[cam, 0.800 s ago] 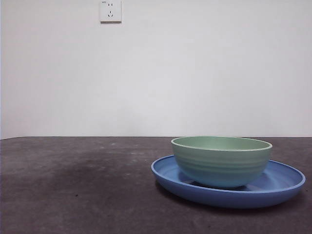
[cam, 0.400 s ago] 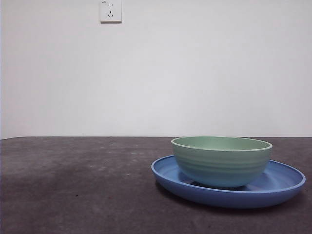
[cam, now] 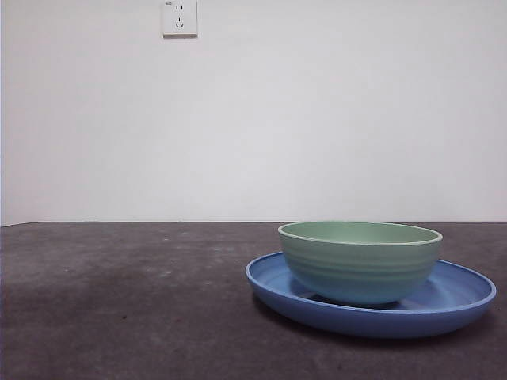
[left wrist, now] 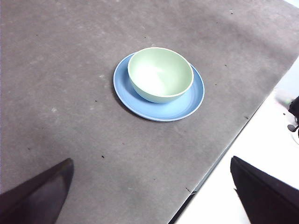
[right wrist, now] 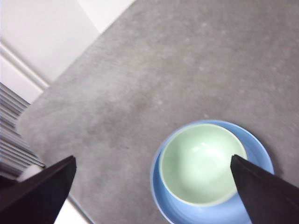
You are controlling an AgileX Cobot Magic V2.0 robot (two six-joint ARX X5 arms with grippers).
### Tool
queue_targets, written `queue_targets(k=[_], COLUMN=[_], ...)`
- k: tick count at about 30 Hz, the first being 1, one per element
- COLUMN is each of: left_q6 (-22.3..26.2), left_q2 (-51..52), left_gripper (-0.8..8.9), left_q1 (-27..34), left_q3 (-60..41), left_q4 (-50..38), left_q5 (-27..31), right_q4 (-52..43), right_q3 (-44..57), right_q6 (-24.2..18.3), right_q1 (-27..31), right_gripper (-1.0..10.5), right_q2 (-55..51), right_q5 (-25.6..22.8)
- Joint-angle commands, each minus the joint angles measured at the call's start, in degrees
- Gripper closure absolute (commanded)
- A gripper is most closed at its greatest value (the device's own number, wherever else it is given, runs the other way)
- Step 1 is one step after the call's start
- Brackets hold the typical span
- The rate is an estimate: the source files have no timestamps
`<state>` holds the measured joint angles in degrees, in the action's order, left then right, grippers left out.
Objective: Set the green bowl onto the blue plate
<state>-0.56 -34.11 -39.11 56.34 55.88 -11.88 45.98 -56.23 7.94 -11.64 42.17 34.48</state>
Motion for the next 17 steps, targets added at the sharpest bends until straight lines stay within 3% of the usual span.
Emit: queue_targets(k=[1,4,9,17], left_q6=[-0.11,-0.11,-0.11,-0.13], left_q2=[-0.26,-0.26,-0.26,-0.26], left_gripper=[1.87,1.87,1.87,1.87], left_q1=[-0.26,-0.26,-0.26,-0.26], left_q3=[0.42,0.42,0.42,0.42], left_q4=[-0.63,-0.63,-0.63,-1.36], left_q5=[0.15,0.15,0.15,0.15], right_q4=[2.21,5.14,6.64,6.56], right_q3=[-1.05,-1.05,-1.05,-1.05], right_q6=[0.68,0.5,-0.31,-5.68], right_q1=[-0.11,0.85,3.37,8.37], right_gripper=[3.0,3.0,3.1,3.9], right_q2=[1.66,4.46,11.3,24.41], right_q5=[-3.58,-5.6,-4.7,-4.26])
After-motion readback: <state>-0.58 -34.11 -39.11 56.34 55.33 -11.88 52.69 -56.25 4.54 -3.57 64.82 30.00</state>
